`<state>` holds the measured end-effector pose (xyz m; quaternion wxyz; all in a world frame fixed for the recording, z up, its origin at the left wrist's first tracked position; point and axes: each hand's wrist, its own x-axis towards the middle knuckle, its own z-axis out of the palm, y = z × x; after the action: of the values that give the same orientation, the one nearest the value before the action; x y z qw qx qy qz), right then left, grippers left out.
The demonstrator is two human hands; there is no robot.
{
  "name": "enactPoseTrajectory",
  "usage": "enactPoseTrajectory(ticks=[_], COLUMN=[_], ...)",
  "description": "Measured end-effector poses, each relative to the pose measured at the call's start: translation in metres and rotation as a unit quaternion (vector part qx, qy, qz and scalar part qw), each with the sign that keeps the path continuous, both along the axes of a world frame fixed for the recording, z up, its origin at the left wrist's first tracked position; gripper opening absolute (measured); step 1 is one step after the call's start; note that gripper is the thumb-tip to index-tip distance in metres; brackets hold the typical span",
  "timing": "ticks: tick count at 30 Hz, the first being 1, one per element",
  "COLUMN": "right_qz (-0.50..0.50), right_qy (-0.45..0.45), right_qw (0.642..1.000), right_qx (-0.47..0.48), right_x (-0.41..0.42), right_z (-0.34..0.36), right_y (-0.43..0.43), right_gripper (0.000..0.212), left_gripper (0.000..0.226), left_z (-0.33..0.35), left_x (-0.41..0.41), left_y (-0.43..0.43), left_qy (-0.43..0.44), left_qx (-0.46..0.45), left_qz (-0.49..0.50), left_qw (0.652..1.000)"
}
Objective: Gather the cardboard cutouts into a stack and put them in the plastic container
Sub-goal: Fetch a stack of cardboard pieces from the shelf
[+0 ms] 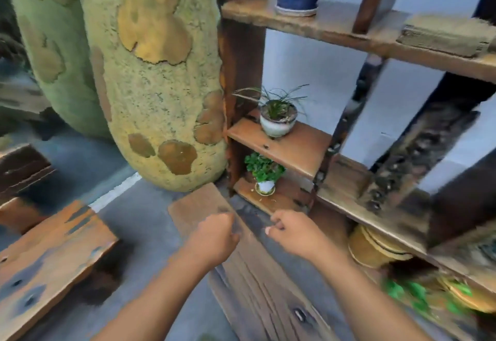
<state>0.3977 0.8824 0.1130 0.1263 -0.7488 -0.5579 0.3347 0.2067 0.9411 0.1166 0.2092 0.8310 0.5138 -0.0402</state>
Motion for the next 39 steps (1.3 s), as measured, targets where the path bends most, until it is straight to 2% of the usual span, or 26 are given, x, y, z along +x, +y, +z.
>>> enactPoseTrajectory(ticks=[2, 4, 9, 15, 18, 21, 29, 34, 39], right_qz=[-0.059, -0.103, -0.196, -0.295, -0.342, -0.353, -0.326, -0.338, -0.342], right_qy=[0.004, -0.013, -0.048, 0.026, 0.017, 0.012, -0.071, -0.081, -0.108], right_qw=[0.998, 0.995, 0.979, 0.955, 0.939, 0.934, 0.932, 0.915, 0.907], right_qx=[0.005, 0.000, -0.005, 0.006, 0.039, 0.062, 0.141, 0.204, 0.223], right_x=[0.029, 0.054, 0.096, 0.133, 0.158, 0.178, 0.241, 0.282, 0.311], right_z=[0.004, 0.008, 0.015, 0.032, 0.047, 0.067, 0.159, 0.229, 0.276], right_y=[-0.003, -0.004, 0.002, 0.015, 0.014, 0.012, 0.023, 0.037, 0.058], right_gripper=[0.026, 0.034, 0.034, 0.033, 0.032, 0.034, 0.042, 0.030, 0.023], left_gripper=[0.028, 0.026, 0.031, 0.033, 0.031, 0.018, 0.016, 0.021, 0.018], left_z=[0.003, 0.002, 0.002, 0.008, 0.020, 0.041, 0.135, 0.203, 0.260], left_x=[0.034, 0.067, 0.138, 0.194, 0.223, 0.252, 0.327, 0.361, 0.389], left_y=[0.018, 0.037, 0.079, 0.125, 0.138, 0.145, 0.157, 0.179, 0.197], left_qy=[-0.008, -0.024, -0.061, -0.086, -0.093, -0.101, -0.159, -0.171, -0.200], left_qx=[0.011, 0.007, 0.006, -0.019, -0.018, -0.010, 0.094, 0.178, 0.185], left_qz=[-0.057, -0.103, -0.213, -0.281, -0.317, -0.336, -0.346, -0.336, -0.328], left_qw=[0.998, 0.994, 0.975, 0.956, 0.944, 0.936, 0.920, 0.909, 0.905])
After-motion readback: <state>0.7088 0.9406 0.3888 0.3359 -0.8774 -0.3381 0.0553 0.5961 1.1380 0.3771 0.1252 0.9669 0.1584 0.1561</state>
